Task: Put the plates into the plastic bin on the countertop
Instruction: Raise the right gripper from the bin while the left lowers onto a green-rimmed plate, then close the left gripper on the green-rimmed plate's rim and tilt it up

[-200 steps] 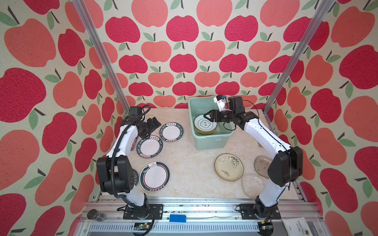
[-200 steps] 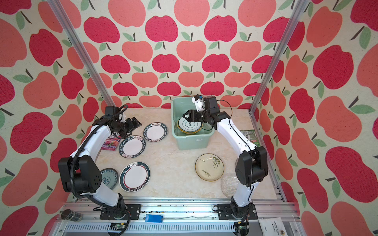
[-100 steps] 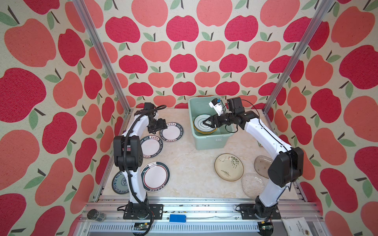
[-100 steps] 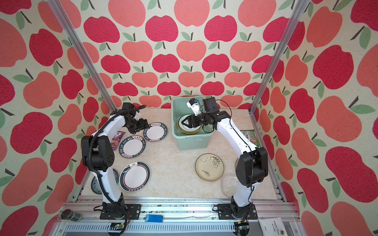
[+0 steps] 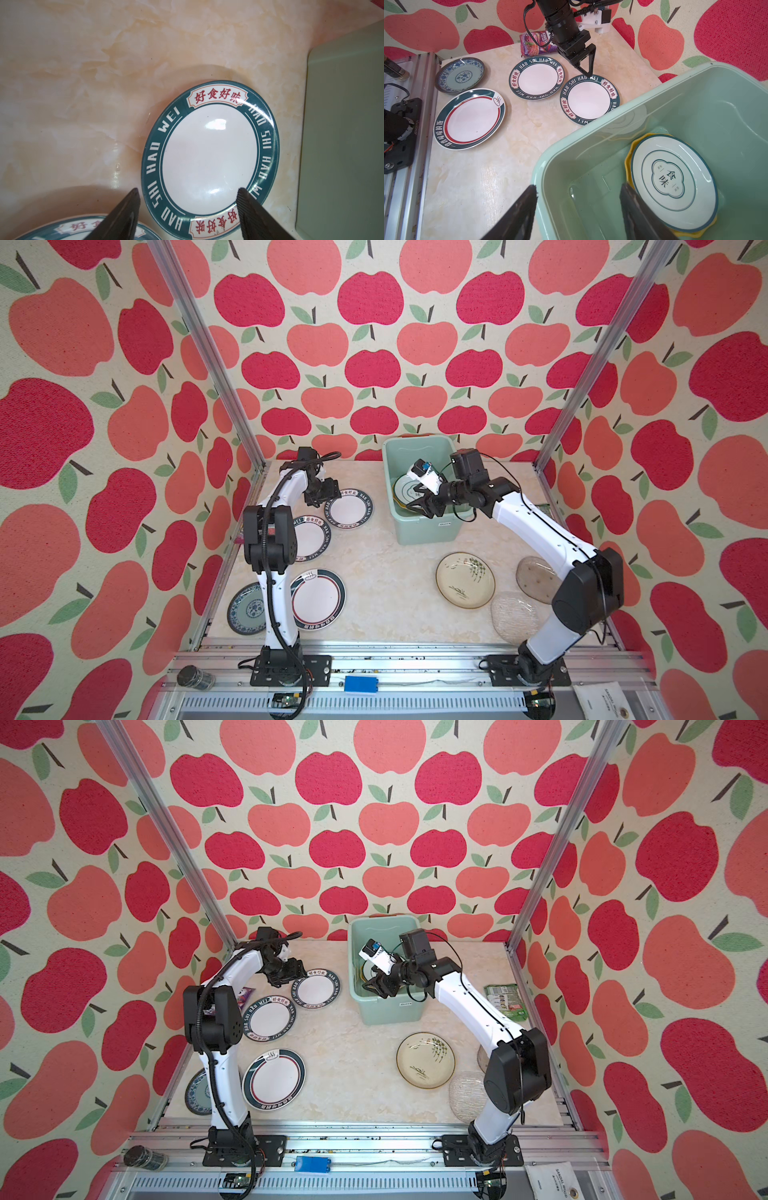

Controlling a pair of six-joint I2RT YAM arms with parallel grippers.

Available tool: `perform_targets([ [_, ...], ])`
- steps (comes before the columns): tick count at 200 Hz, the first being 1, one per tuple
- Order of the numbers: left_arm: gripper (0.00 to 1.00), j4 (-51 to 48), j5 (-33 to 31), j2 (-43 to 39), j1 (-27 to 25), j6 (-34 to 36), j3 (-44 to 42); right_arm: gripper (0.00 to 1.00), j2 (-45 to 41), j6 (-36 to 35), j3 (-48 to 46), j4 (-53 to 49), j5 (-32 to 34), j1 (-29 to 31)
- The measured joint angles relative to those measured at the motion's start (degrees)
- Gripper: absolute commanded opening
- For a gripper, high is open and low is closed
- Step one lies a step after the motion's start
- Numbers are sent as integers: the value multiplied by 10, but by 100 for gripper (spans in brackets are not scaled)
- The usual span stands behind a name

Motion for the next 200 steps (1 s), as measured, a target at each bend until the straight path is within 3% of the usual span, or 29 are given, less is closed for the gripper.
perform_targets([
  [109,61,-6,24,61,24,10,45,67,33,-22,37,0,17,0],
  [200,57,9,68,73,25,10,30,67,35,-22,38,0,20,4],
])
